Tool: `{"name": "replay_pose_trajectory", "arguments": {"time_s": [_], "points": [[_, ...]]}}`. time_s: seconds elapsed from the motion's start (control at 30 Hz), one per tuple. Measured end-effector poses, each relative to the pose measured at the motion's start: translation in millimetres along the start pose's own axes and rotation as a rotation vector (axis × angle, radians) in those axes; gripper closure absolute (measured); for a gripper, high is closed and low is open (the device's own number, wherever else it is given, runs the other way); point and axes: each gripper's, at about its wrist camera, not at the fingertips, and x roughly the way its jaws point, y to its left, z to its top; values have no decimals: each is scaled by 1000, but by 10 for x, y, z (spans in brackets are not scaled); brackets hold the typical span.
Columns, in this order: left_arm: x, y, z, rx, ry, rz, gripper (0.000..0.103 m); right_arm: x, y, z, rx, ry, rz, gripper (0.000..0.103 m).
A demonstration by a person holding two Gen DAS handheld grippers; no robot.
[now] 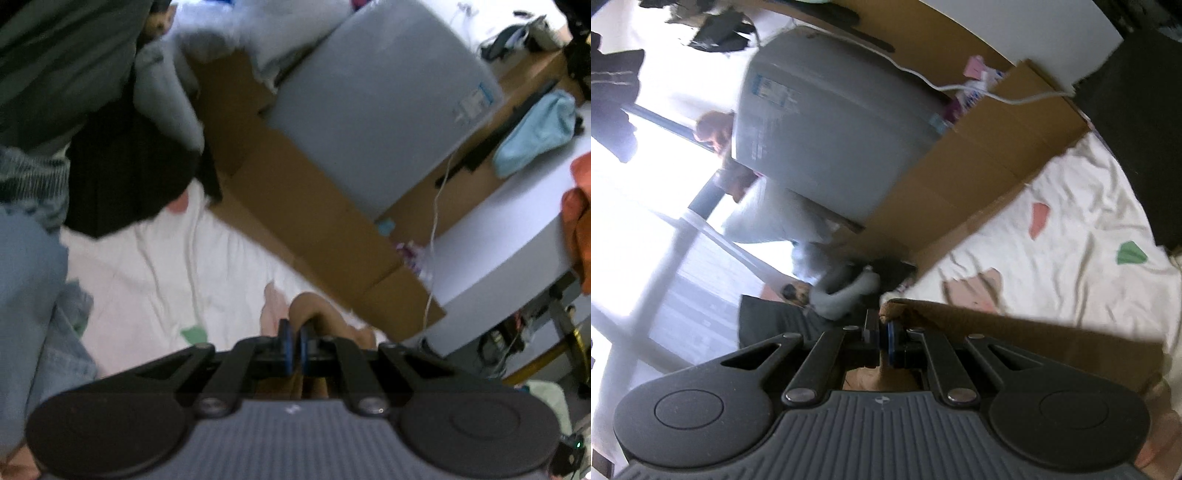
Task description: Fold clothes
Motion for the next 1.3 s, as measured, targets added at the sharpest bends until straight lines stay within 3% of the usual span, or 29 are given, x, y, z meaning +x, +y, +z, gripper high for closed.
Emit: {"name": "replay_pose_trajectory", "arguments": {"time_s": [0.13,0.23,0.63,0.87,1.1,1.3], "points": [[-34,-67,107,15,-49,-16,99,-19,67,57,-20,-23,-1,101],[152,-25,92,19,-31,-1,99,55,-67,92,-2,-26,-49,101],[1101,521,-249,9,135,170,99,648,-1171,-42,112,36,-289,101],[1317,876,-359,-27,163,287,99,994,-1624,-275,135,100,-378,100],[1489,998,-482,-31,207,343,99,1100,-1885,-479,156,145,-456,98],[1524,1034,-559,-33,219,343,98,961,-1730,-452,106,180,-442,91]]}}
